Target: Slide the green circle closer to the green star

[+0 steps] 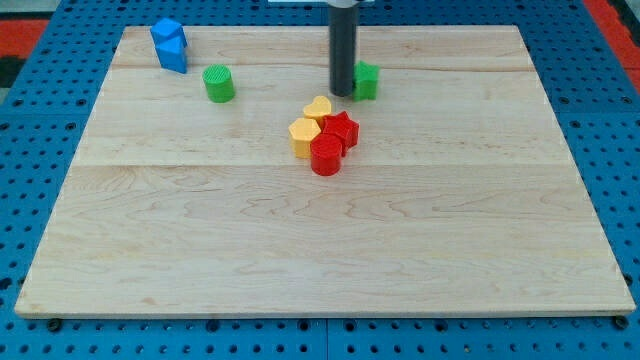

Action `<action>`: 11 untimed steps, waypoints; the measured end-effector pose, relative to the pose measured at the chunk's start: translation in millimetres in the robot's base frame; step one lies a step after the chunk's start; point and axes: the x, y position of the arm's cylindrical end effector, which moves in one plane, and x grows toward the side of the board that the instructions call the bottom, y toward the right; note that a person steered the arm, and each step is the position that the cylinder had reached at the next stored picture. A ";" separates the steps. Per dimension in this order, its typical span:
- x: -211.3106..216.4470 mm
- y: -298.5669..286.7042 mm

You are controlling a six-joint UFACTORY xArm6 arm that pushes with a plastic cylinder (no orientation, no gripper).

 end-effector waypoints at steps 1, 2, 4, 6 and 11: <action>-8.8 17.5; -8.8 -40.2; 23.7 -134.2; 23.6 -227.3; -68.9 -125.1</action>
